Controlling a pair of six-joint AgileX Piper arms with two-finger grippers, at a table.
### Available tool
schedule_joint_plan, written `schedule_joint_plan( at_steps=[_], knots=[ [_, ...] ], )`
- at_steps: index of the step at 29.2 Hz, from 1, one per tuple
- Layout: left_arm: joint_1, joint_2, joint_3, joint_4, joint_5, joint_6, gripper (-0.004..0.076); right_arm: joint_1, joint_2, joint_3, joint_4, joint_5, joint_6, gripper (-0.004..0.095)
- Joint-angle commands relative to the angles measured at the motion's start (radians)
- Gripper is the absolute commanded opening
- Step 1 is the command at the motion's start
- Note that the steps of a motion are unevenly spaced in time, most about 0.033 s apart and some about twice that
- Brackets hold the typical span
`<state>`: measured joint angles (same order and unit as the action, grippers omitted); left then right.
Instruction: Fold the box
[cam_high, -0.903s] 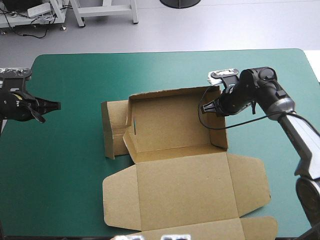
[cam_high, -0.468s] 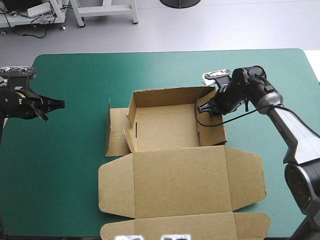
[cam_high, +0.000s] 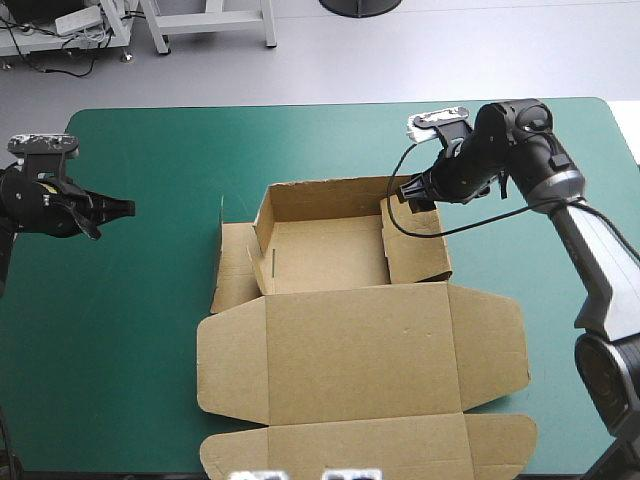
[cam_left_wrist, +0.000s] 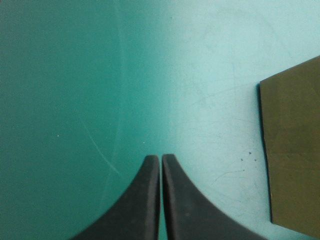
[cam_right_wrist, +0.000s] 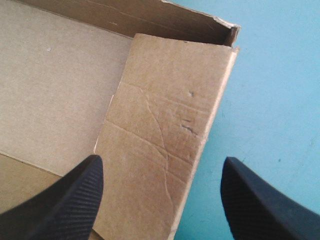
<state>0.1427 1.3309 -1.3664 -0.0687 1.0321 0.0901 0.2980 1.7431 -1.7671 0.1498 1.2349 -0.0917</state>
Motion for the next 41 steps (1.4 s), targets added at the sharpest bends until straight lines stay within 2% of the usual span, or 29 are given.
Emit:
schedule_joint_plan(
  at_steps=[1,10,31,33,34,36,38,41],
  knots=[
    [0.003,-0.025,-0.023,-0.026,-0.049,0.011,0.0002,0.009,-0.070,-0.011,-0.003,0.016,0.031,0.0628],
    [0.003,-0.025,-0.023,-0.034,-0.054,0.011,0.0001,0.034,-0.080,0.106,-0.050,0.016,0.069,0.0630],
    [0.003,0.006,-0.023,-0.094,-0.067,0.045,0.0001,0.034,0.062,0.106,-0.070,0.013,0.131,0.0622],
    [0.003,0.006,-0.023,-0.094,-0.063,0.045,0.0001,0.034,0.067,0.106,-0.075,0.013,0.131,0.0560],
    [0.003,0.006,-0.023,-0.090,-0.060,0.045,0.0001,0.034,0.067,0.106,-0.075,0.013,0.131,0.0484],
    [0.003,0.006,-0.023,-0.086,-0.057,0.045,0.0001,0.034,0.067,0.106,-0.077,0.013,0.116,0.0256],
    [0.003,0.006,-0.023,-0.079,-0.055,0.045,0.0001,0.034,0.067,0.106,-0.077,0.013,0.084,-0.0030],
    [0.003,0.006,-0.023,-0.077,-0.051,0.045,0.0000,0.034,0.051,0.098,-0.077,0.015,0.068,-0.0012]
  ],
)
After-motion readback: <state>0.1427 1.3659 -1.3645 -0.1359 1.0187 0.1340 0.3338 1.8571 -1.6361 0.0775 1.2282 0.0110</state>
